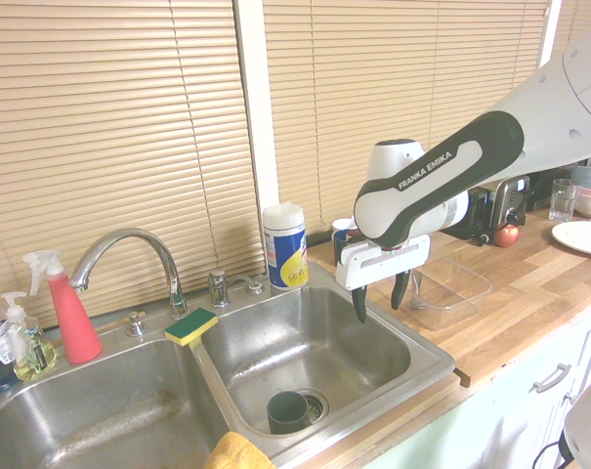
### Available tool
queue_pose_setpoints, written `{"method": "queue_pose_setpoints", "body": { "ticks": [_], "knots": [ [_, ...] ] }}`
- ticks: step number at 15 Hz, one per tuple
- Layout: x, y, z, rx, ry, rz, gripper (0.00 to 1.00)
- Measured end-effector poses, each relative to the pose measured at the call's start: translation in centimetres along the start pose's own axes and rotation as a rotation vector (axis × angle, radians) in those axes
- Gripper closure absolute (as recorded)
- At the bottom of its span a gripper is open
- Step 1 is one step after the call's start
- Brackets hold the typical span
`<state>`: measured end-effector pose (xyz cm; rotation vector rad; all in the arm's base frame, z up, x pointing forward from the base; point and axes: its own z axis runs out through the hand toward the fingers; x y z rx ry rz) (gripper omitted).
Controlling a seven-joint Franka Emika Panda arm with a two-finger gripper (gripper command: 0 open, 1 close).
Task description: Put the spoon into the sink
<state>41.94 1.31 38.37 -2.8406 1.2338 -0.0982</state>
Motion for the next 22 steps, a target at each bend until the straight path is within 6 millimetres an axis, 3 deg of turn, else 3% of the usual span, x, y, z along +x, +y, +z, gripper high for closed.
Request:
{"method": "queue_pose_setpoints", "body": {
  "ticks": [4, 7, 14, 18, 22],
  "knots": [
    [0.3, -0.2, -0.2, 0.023, 0.025, 0.012, 0.00],
    [1.5, 0.1, -1.8, 0.080, 0.101, 0.064, 0.00],
    [4.9, 5.6, -5.3, 0.187, 0.181, 0.266, 0.00],
    [7.1, 8.1, -4.8, 0.201, 0.176, 0.367, 0.00],
    [9.3, 9.0, -2.3, 0.187, 0.169, 0.460, 0.00]
  ]
}}
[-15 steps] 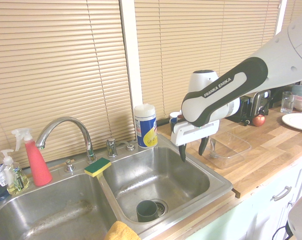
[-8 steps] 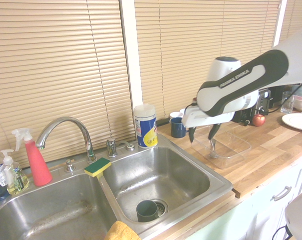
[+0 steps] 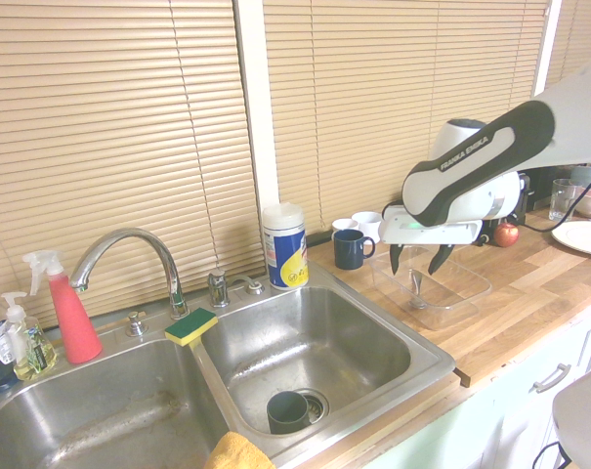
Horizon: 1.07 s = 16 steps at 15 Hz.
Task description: Put the spoon into the sink
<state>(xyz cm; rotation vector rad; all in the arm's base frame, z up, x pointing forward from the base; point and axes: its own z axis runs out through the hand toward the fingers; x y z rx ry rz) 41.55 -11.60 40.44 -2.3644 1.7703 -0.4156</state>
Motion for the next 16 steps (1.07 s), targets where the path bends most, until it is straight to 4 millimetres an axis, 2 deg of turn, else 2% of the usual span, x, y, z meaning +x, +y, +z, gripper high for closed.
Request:
{"method": "queue_pose_setpoints", "body": {
  "ticks": [8, 9, 12, 16],
  "knots": [
    [5.3, 1.6, 4.0, -0.037, -0.002, 0.123, 0.00],
    [5.7, 1.5, 4.8, -0.038, -0.001, 0.131, 1.00],
    [6.6, 0.5, 6.7, -0.049, 0.014, 0.110, 1.00],
    [6.2, -0.8, 7.7, -0.084, 0.052, 0.048, 1.00]
  ]
}}
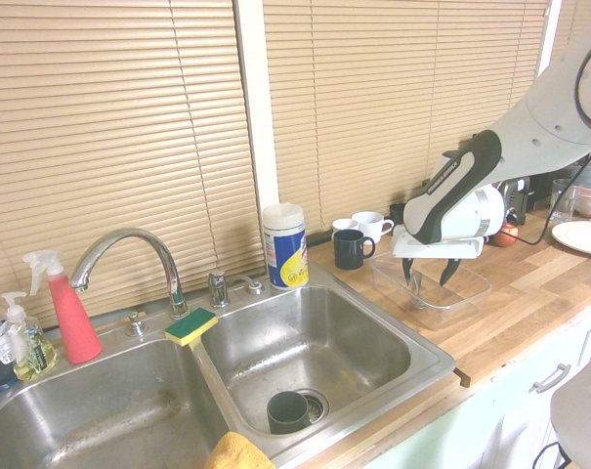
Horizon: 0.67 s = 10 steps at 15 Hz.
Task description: Put the spoon into the sink
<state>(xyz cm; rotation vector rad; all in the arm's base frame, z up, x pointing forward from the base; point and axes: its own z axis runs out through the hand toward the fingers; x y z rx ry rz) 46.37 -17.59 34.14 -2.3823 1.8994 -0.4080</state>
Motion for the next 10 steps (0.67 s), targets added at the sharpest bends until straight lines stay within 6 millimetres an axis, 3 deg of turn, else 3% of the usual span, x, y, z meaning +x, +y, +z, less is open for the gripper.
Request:
{"method": "queue_pose_setpoints", "body": {
  "ticks": [10],
  "knots": [
    [-1.9, -1.8, 1.6, -0.068, 0.001, -0.054, 1.00]
  ]
}}
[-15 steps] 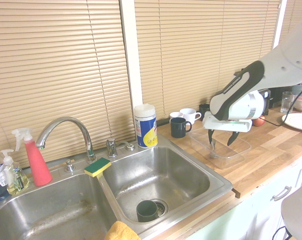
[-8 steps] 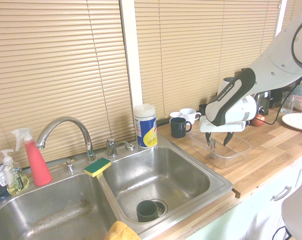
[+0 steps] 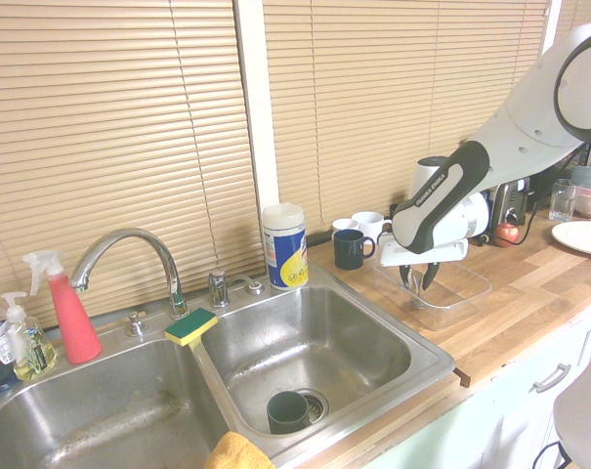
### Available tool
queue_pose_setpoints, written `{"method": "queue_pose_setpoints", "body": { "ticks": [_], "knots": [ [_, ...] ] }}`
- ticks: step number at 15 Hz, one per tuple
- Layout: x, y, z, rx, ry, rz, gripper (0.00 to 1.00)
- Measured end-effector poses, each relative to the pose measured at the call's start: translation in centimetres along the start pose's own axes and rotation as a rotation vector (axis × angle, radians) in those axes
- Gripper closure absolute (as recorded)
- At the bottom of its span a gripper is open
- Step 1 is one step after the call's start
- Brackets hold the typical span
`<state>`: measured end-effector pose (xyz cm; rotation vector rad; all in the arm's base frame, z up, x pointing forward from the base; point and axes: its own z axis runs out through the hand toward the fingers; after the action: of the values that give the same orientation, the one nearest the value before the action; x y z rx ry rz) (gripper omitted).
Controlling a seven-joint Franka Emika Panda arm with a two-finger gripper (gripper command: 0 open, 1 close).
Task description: Put the spoon into the sink
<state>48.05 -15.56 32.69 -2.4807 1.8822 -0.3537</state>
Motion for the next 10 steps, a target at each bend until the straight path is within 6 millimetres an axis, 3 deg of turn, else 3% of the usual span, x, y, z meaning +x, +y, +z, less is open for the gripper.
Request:
{"method": "queue_pose_setpoints", "body": {
  "ticks": [10],
  "knots": [
    [0.40, 0.23, 0.75, -0.025, -0.005, 0.009, 1.00]
  ]
}}
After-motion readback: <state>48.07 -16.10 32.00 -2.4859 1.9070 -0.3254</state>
